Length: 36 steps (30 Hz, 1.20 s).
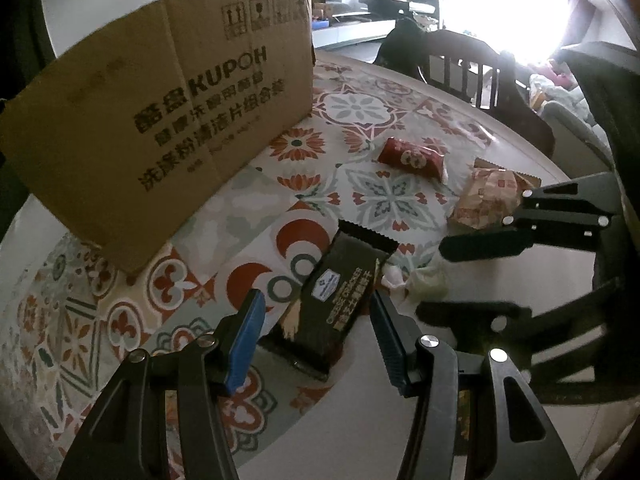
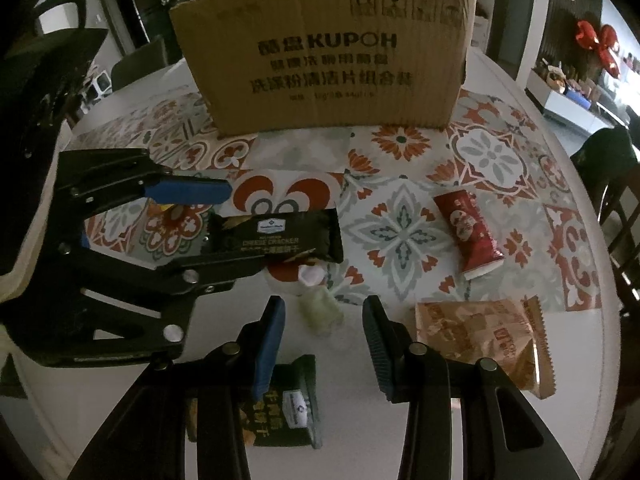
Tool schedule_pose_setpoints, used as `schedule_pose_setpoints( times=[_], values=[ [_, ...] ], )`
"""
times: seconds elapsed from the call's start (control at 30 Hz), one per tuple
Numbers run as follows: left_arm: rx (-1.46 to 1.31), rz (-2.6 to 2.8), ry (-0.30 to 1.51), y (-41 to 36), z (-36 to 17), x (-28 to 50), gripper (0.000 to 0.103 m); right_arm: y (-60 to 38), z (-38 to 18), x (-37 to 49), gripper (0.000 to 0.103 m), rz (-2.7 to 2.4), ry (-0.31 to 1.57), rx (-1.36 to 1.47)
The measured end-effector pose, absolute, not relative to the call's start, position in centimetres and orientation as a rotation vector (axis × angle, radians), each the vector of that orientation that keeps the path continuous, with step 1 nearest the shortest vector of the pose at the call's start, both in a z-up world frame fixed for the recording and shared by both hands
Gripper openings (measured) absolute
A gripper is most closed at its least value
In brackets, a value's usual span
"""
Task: Organize snacks
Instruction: 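Grasp the black cheese cracker bar with the left tool, then carry the cheese cracker bar over the box and open the left tool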
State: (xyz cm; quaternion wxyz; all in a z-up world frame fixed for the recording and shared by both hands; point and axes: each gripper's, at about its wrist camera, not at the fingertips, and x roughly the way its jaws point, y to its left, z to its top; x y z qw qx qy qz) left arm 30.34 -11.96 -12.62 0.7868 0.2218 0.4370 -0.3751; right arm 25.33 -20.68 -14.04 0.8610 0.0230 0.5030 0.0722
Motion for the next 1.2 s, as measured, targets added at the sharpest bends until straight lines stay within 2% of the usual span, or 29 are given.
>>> schedule_pose_setpoints(
  times=[0.53,0.7,1.2],
  values=[
    [0.437,-0.817,0.979,-12.8,-13.6,31.0,0.048,-21.0,-14.7,25.5,0.026,0.145,1.038,0.063],
    [0.395,-0.809,0.982,-12.8,-13.6,31.3,0.038,-21.5,-14.6,25.6,0.025,0.130,1.032,0.110],
    [0.342,-0.658,0.902,-11.5,-10.7,29.5,0.036,-22.4,-13.3,25.0,0.024,0.108,0.978,0.166]
  ],
)
